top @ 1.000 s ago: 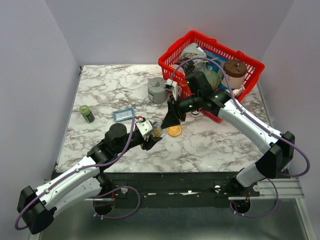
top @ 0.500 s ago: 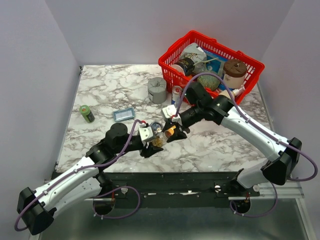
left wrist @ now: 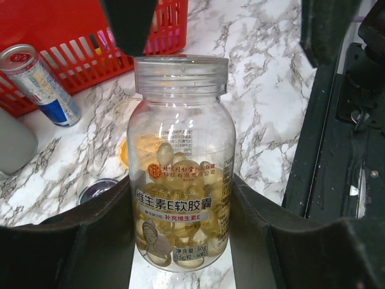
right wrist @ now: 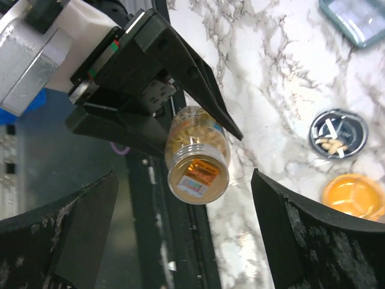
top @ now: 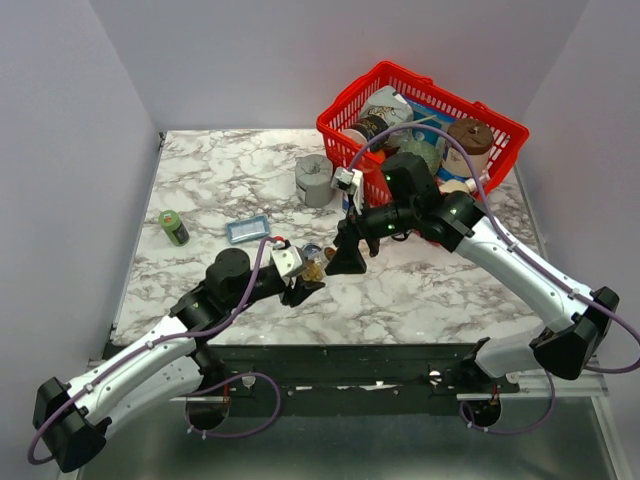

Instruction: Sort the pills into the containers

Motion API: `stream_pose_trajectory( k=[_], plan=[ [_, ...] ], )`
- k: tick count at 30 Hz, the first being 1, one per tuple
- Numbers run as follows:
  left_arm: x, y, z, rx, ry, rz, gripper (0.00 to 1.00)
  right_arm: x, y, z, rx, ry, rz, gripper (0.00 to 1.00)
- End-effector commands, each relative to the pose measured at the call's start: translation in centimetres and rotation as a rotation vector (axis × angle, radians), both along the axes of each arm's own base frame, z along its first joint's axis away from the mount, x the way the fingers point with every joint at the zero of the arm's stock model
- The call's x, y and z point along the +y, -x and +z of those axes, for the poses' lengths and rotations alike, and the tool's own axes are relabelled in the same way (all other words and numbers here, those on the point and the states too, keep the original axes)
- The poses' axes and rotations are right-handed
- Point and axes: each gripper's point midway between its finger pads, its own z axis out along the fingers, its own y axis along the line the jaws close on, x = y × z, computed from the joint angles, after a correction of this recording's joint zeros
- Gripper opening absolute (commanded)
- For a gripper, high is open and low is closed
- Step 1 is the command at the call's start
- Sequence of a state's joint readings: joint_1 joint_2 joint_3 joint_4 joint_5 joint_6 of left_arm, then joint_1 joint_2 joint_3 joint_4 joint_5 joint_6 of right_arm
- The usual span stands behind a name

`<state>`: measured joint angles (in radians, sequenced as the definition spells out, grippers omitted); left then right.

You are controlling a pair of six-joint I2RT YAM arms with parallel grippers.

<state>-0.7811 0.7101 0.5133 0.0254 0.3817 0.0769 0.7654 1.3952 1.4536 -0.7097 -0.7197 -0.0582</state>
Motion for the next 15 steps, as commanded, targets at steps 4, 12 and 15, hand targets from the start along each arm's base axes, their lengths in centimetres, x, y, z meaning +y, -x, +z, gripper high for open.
stream_pose_trajectory(
  k=[4,12,15],
  plan=[
    [-0.2,-1.2,1.2,-0.025,0.042,0.053,0.00,0.6,-0.3,-1.6,0.233,0.033,-0.176,0.86],
    [-0.2,-1.3,0.9,-0.022,0.027,0.056,0.00,1.2,-0.6,-1.8,0.212,0.025,-0.138,0.35],
    [-0.1,-1.1,0.7,-0.034,0.014,0.045,0.00,1.2,0.5,-1.2,0.185,-0.005,-0.043,0.17]
  ],
)
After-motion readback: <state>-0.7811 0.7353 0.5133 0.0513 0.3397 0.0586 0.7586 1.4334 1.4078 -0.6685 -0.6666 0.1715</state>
